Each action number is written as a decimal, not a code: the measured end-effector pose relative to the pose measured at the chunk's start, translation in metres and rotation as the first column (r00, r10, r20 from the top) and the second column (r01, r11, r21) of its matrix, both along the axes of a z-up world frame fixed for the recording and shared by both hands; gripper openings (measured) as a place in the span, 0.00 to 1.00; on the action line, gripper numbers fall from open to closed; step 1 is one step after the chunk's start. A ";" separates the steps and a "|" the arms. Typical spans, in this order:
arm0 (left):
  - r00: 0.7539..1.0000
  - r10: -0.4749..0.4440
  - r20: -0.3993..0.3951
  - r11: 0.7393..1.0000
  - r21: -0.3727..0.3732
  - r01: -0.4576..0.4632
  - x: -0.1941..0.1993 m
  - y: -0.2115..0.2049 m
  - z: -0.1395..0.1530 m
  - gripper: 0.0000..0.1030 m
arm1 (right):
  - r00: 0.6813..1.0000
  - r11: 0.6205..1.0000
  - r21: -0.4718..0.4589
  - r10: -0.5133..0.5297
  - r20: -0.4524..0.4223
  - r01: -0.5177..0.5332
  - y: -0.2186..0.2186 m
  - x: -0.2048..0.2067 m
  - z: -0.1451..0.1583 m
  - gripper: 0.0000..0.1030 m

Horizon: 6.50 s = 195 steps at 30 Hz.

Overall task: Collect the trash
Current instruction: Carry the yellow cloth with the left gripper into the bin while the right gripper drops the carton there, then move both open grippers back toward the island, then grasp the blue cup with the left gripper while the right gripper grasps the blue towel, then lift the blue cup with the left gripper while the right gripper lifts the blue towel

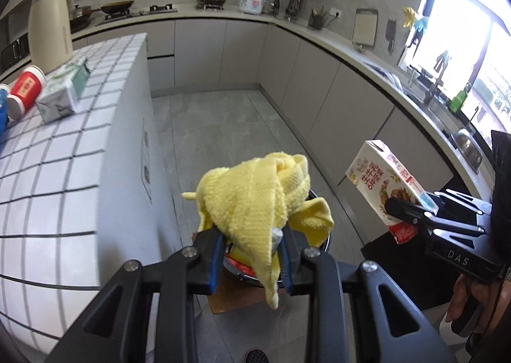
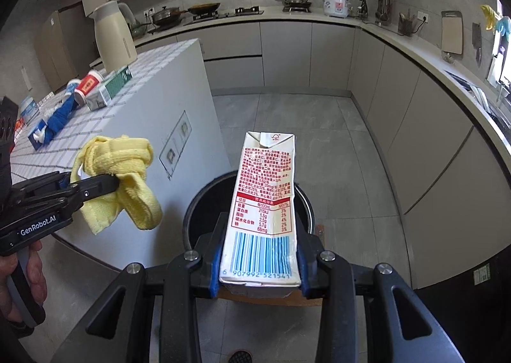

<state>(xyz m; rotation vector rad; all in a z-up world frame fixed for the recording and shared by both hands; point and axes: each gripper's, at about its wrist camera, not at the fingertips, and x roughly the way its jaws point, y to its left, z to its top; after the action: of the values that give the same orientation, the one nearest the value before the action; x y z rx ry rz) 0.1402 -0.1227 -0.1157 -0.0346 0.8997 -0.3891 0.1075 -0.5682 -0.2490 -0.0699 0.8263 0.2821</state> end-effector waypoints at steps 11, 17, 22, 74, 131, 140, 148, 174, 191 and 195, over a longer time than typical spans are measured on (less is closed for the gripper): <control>0.992 -0.003 -0.125 0.999 0.044 0.009 0.028 -0.033 -0.070 0.29 | 0.985 0.990 -0.047 0.123 -0.121 -0.130 0.004 0.053 -0.083 0.37; 0.971 -0.020 -0.237 0.999 0.033 0.029 0.050 -0.047 -0.117 0.32 | 0.956 0.971 -0.073 0.210 -0.202 -0.229 0.016 0.087 -0.130 0.37; 0.965 0.110 -0.237 0.993 0.064 -0.098 0.049 -0.038 -0.132 0.77 | 0.960 0.965 -0.159 0.168 -0.224 -0.206 0.012 0.110 -0.161 1.00; 0.981 0.182 0.063 0.977 0.100 -0.188 -0.023 0.008 0.049 1.00 | 0.991 0.990 -0.019 -0.136 0.017 0.137 -0.038 0.017 0.034 1.00; 0.860 0.506 0.067 0.861 0.023 -0.508 0.035 0.415 0.017 0.64 | 0.927 0.927 -0.004 0.374 0.035 -0.374 0.493 0.065 0.053 0.50; 0.877 0.479 0.049 0.878 0.005 -0.479 0.058 0.417 0.014 0.64 | 0.927 0.927 0.015 0.375 -0.006 -0.375 0.524 0.094 0.036 0.49; 0.883 0.467 0.044 0.884 -0.007 -0.468 0.072 0.419 0.015 0.64 | 0.938 0.937 0.029 0.347 -0.007 -0.347 0.524 0.109 0.040 0.49; 0.894 0.446 0.050 0.895 -0.013 -0.446 0.085 0.409 0.016 0.67 | 0.933 0.930 0.086 0.359 0.003 -0.358 0.503 0.114 0.046 0.23; 0.891 0.451 0.055 0.891 0.023 -0.453 0.103 0.400 0.016 0.71 | 0.923 0.917 0.111 0.385 0.000 -0.383 0.483 0.112 0.041 0.23; 0.886 0.454 0.097 0.889 0.019 -0.458 0.087 0.401 0.025 0.70 | 0.920 0.913 0.118 0.390 0.016 -0.389 0.477 0.108 0.047 0.23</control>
<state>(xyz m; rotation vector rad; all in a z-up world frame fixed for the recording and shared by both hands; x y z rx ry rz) 0.2274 0.2781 -0.0903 -0.1871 0.7806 0.0694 0.2159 -0.0909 -0.2020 -0.1228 0.7982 0.7098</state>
